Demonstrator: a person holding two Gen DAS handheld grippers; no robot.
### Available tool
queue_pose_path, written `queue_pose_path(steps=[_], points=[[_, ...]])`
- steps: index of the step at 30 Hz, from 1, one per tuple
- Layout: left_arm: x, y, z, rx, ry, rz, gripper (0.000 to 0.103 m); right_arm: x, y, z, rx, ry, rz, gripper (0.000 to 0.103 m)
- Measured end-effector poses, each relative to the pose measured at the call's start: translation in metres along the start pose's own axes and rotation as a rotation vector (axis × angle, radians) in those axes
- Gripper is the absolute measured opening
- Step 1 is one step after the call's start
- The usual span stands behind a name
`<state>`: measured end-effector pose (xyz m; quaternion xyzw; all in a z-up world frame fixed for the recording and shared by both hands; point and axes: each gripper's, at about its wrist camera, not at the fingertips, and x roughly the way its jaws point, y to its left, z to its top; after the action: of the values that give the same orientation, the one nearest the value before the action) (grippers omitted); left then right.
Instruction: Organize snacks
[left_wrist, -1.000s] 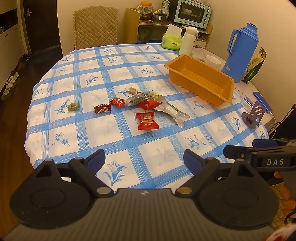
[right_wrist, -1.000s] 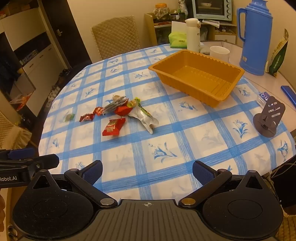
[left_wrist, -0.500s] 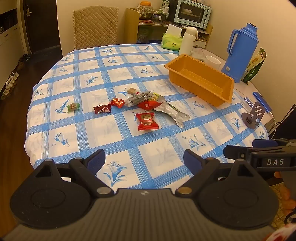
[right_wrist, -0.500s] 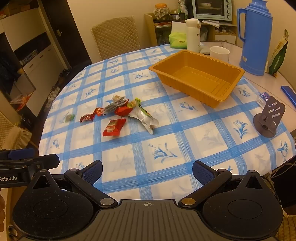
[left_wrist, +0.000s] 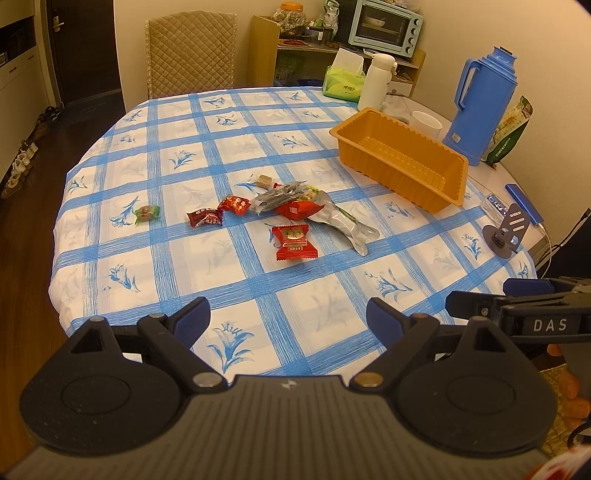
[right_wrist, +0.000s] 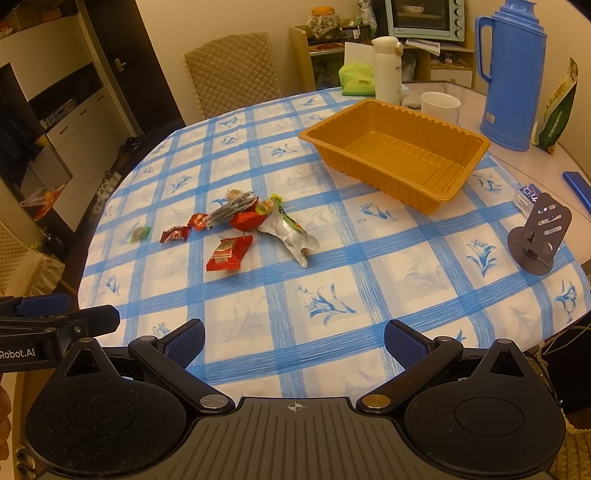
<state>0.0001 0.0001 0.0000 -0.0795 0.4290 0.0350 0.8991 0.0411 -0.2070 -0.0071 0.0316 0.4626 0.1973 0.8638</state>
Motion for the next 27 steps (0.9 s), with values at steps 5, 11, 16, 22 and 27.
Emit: queue_pose_path(steps=[5,11,16,22,27], points=[[0.0000,0.0000,0.0000,0.000,0.000,0.000,0.091,0.0004,0.0000,0.0004,0.000,0.000,0.000,0.102],[-0.0001,0.0000,0.0000,0.000,0.000,-0.001,0.091,0.0012,-0.0005,0.0010,0.000,0.001,0.000,0.102],[0.0000,0.0001,0.0000,0.000,0.001,-0.001,0.091,0.0021,-0.0010,0.0016,0.001,0.002,0.000,0.102],[0.0000,0.0000,0.0000,-0.001,0.002,0.000,0.091,0.0031,-0.0018,0.0024,0.000,0.002,0.002,0.102],[0.0000,0.0001,0.0000,-0.001,0.001,-0.001,0.091,0.0038,-0.0023,0.0035,0.001,0.002,0.001,0.102]])
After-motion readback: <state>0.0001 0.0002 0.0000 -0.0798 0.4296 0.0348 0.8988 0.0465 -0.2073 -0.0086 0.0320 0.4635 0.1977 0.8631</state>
